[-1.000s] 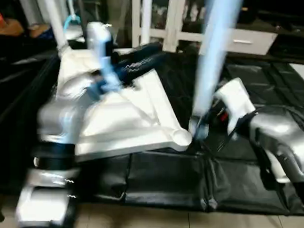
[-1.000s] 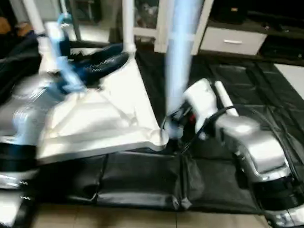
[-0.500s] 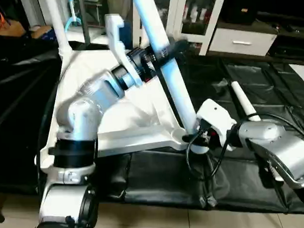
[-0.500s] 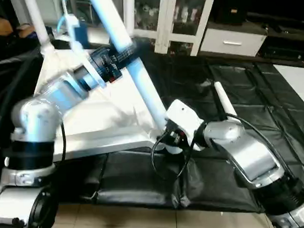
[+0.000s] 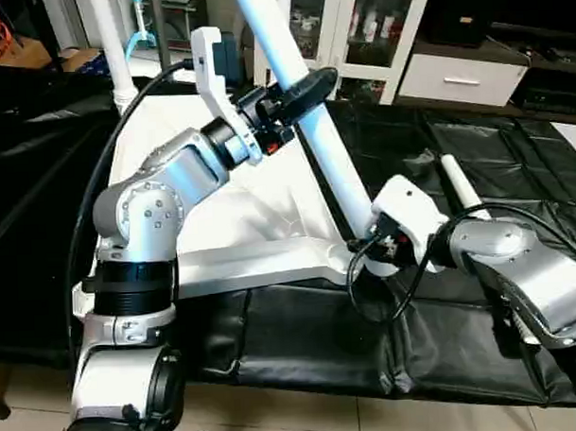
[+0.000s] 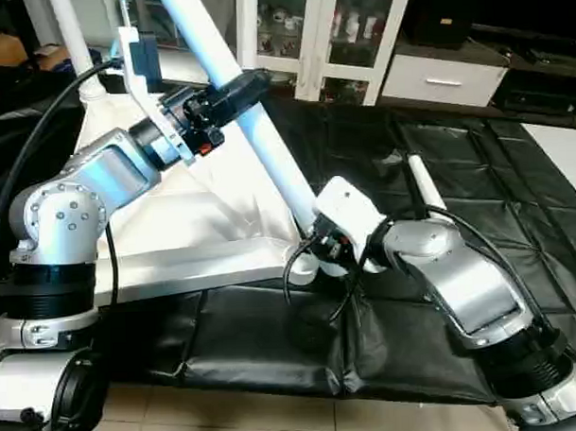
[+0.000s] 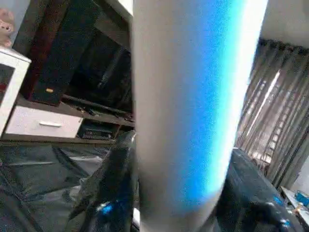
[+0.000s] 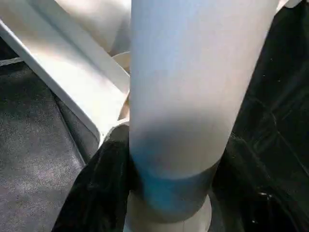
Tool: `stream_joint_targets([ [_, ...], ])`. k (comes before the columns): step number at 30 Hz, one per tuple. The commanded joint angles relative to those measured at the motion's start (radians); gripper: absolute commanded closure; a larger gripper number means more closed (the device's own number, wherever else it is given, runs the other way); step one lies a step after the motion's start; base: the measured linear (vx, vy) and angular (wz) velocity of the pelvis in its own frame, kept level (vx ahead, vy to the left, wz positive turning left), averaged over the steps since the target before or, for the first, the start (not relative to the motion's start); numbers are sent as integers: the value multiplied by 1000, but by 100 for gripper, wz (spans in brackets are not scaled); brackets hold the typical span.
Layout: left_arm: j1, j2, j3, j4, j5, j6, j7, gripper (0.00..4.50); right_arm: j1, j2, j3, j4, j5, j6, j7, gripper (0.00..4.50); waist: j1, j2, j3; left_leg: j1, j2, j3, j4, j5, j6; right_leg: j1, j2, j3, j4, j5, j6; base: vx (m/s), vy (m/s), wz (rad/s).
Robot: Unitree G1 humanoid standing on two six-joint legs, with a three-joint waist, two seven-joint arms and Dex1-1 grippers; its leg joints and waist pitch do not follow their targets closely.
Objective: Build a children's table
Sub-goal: Pick table leg
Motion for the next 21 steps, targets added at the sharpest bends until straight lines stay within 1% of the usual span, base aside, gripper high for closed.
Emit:
stream_joint_targets([
  [1, -29, -7, 24, 4, 2, -23, 28, 271, -21, 3, -35, -2, -24, -27, -20, 259, 1, 6, -71, 25, 31, -15, -64, -167, -26, 47, -44, 37, -72, -124, -198, 0, 0, 0],
  [2, -32, -7, 27, 4, 8, -31, 32, 283, -21, 5, -37, -1, -28, -31, -23, 259, 2, 9, -72, 27, 33, -16, -64, -165, -26, 47, -45, 37, -70, -119, -199, 0, 0, 0],
  [4, -33, -8, 29, 1, 16, -44, 33, 286, -22, 8, -40, 1, -32, -34, -32, 259, 2, 8, -73, 28, 32, -15, -63, -159, -24, 47, -44, 37, -69, -110, -199, 0, 0, 0],
  [5, -34, -10, 30, -15, 31, -72, 36, 289, -23, 19, -51, 7, -39, -77, -53, 259, 3, 9, -73, 27, 33, -15, -63, -158, -23, 47, -45, 37, -70, -106, -200, 0, 0, 0],
  [6, -34, -10, 30, -15, 31, -72, 36, 290, -23, 19, -51, 7, -39, -77, -53, 203, 3, 8, -73, 26, 33, -15, -63, -158, -23, 47, -46, 37, -70, -105, -199, 0, 0, 0],
  [7, -33, -10, 28, -23, 37, -83, 35, 290, -23, 23, -56, 8, -42, -89, -62, 203, 2, 8, -73, 26, 32, -15, -63, -159, -22, 47, -45, 37, -69, -106, -200, 0, 0, 0],
  [8, -31, -17, 34, -33, 29, -87, 40, 290, -22, 28, -60, 6, -58, -121, -84, 203, 3, 8, -73, 27, 34, -16, -63, -155, -26, 48, -47, 37, -68, -100, -200, 0, 0, 0],
  [9, -29, -26, 40, -45, 24, -99, 46, 291, -22, 24, -55, 2, -87, -156, -107, 189, 2, 9, -73, 27, 34, -16, -63, -153, -27, 47, -45, 37, -68, -95, -201, 0, 0, 0],
  [10, -22, -39, 44, -61, 23, -124, 49, 291, -18, 22, -40, -9, -132, -203, -142, 183, 1, 2, -72, 26, 33, -13, -62, -152, -29, 48, -45, 37, -67, -97, -197, 0, 0, 0],
  [11, -20, -47, 47, -67, 23, -136, 54, 291, -15, 22, -33, -15, -152, -223, -159, 173, 3, 2, -72, 26, 33, -14, -62, -149, -31, 47, -46, 37, -69, -104, -193, 0, 0, 0],
  [12, -14, -60, 52, -78, 28, -165, 64, 291, -5, 24, -16, -28, -197, -256, -191, 154, 2, 4, -71, 26, 33, -14, -62, -153, -34, 47, -46, 38, -71, -116, -188, 0, 0, 0],
  [13, -9, -69, 53, -87, 36, -196, 63, 291, 5, 27, 0, -40, -240, -278, -223, 149, 1, 3, -71, 24, 33, -15, -63, -149, -38, 46, -45, 37, -73, -119, -180, 0, 0, 0],
  [14, -6, -72, 52, -91, 41, -213, 60, 291, 11, 29, 9, -45, -263, -288, -241, 149, 0, 3, -72, 25, 32, -15, -63, -155, -38, 48, -45, 37, -70, -124, -171, 0, 0, 0],
  [15, -3, -83, 60, -94, 40, -231, 67, 291, 20, 28, 25, -56, -298, -298, -269, 139, 0, 8, -71, 26, 31, -15, -63, -158, -36, 47, -44, 38, -71, -123, -167, 0, 0, 0],
  [16, -2, -85, 60, -96, 42, -238, 66, 291, 23, 28, 31, -59, -312, -302, -283, 139, -3, 5, -71, 26, 30, -14, -63, -164, -36, 46, -41, 37, -71, -122, -162, 0, 0, 0],
  [17, 3, -87, 58, -101, 48, -256, 61, 291, 36, 30, 47, -70, -355, -318, -330, 114, -1, 11, -71, 26, 31, -16, -64, -167, -39, 45, -42, 38, -71, -123, -159, 0, 0, 0],
  [18, 6, -89, 58, -104, 43, -254, 57, 291, 43, 32, 55, -75, -378, -328, -356, 114, -4, 9, -69, 25, 30, -15, -64, -176, -44, 45, -40, 38, -73, -129, -152, 0, 0, 0],
  [19, 8, -88, 55, -105, 39, -252, 52, 291, 48, 34, 57, -76, -393, -338, -373, 105, -3, 9, -71, 27, 30, -15, -64, -183, -47, 43, -40, 38, -72, -129, -145, 0, 0, 0],
  [20, 10, -85, 50, -107, 42, -255, 45, 291, 51, 36, 58, -77, -406, -347, -389, 100, -6, 12, -70, 26, 29, -16, -65, -195, -47, 44, -39, 38, -74, -133, -141, 0, 0, 0],
  [21, 11, -82, 47, -108, 44, -258, 41, 291, 53, 36, 58, -78, -413, -352, -397, 100, -7, 11, -71, 27, 29, -16, -65, -203, -48, 43, -37, 37, -73, -138, -139, 0, 0, 0],
])
